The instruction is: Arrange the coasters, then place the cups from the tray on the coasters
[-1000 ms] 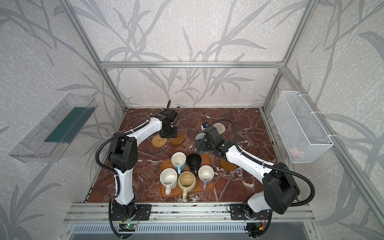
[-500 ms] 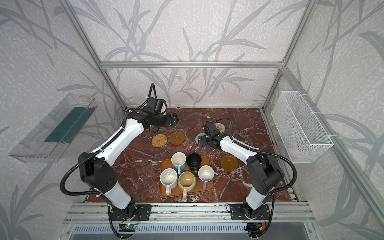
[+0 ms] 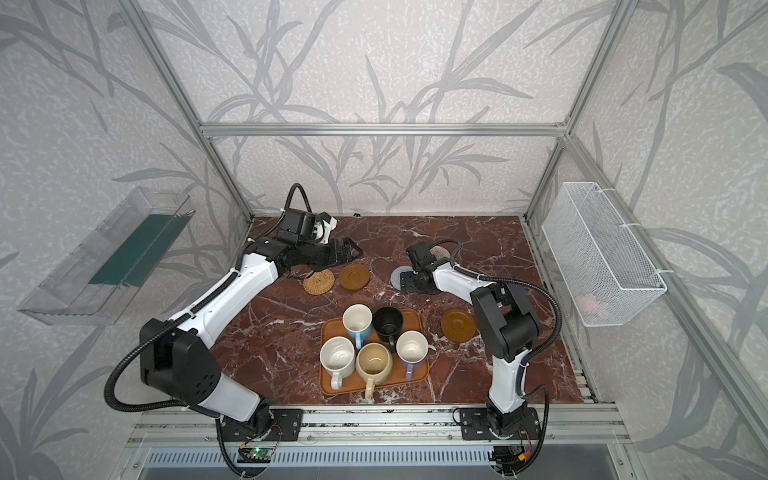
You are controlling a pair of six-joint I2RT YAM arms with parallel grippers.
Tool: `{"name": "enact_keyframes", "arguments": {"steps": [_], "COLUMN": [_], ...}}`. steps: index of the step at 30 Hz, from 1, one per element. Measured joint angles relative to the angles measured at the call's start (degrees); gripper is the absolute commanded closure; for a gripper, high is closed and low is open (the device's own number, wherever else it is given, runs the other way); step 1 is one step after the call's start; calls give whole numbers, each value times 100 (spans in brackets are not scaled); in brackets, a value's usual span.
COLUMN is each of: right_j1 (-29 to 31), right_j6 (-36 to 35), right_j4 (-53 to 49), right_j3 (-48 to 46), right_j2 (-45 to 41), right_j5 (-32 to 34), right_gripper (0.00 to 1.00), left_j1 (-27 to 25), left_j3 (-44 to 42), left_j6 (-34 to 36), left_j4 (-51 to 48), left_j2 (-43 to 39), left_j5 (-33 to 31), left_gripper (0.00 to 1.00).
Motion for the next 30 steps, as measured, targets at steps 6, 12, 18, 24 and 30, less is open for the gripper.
{"name": "enact_keyframes", "arguments": {"steps": [6,12,18,24,30], "right_j1": [-46,-35,15,166,372], "right_j6": [-9,-68,-229,-435,-518], "right_j4": [-28,-302,-741,-1207,-1403], "right_j3": [415,852,1443,1963,2282], "right_j2": [442,778,1128,1410,1585], "right_j5": [-92,-177,-177,-7,52], "right_gripper": [31,37,38,39,41], "left_j1": [0,-46,-66,-66,-66], "left_j3": [-271,-376,-376,-431,-553], "left_j6": [-85,-144,-142,-129,-120], "left_j4": [192,223,223,225,229], "left_j2": [-243,-275,-295,-356,-361], "left_j5": [111,-15,-81,-162,-245], "left_gripper": [1,1,1,1,1]}}
